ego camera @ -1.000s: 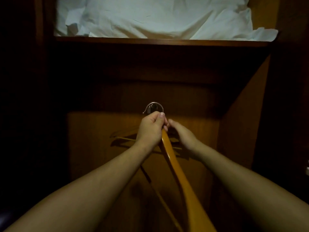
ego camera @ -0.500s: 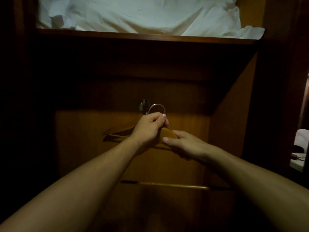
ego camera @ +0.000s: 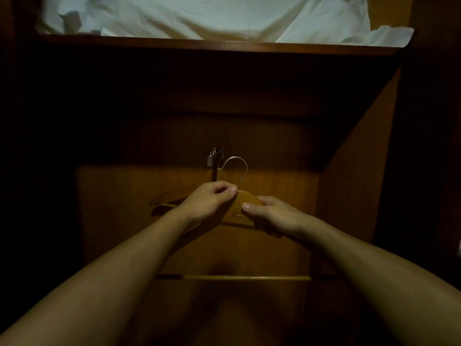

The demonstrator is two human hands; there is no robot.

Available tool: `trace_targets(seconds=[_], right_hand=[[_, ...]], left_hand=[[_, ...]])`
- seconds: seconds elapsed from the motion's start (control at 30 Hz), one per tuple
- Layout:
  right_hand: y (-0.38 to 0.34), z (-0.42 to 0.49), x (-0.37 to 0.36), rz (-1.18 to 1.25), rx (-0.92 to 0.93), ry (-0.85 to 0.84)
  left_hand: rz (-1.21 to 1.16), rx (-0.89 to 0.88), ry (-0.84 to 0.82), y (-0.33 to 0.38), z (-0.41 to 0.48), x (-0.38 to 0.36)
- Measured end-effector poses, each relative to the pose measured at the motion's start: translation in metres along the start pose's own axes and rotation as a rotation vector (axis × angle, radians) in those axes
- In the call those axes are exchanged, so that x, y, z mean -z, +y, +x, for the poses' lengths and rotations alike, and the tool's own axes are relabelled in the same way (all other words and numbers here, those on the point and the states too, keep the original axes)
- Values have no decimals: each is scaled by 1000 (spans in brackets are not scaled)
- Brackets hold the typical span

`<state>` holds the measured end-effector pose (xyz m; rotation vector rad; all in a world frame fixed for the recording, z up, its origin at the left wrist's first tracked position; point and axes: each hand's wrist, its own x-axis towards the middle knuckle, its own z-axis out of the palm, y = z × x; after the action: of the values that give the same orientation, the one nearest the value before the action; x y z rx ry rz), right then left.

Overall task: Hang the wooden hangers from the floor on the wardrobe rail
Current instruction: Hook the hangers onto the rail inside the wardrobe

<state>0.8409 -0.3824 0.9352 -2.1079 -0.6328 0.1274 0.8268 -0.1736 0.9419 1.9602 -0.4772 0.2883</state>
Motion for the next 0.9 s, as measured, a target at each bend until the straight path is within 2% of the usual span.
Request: trace_targets(seconds=[0.2,0.33,0.43,0.53,0.7,0.9], right_hand=[[13,41,36,-10,-40,11],[19,73,52,54,-42,-25],[20,99,60,69,-34,-54],[19,124,65,-29,-16,-26],[23,166,62,-242,35,142],[29,203,47,-356,34,203]], left_hand=[[439,105,-115,-36,14,24],[448,139,-39,-53,36,28],[665,82,48,-63,54,28],[844,47,191,-71,69,30],[925,54,268,-90,93,35],[904,123,276,-115,110,42]])
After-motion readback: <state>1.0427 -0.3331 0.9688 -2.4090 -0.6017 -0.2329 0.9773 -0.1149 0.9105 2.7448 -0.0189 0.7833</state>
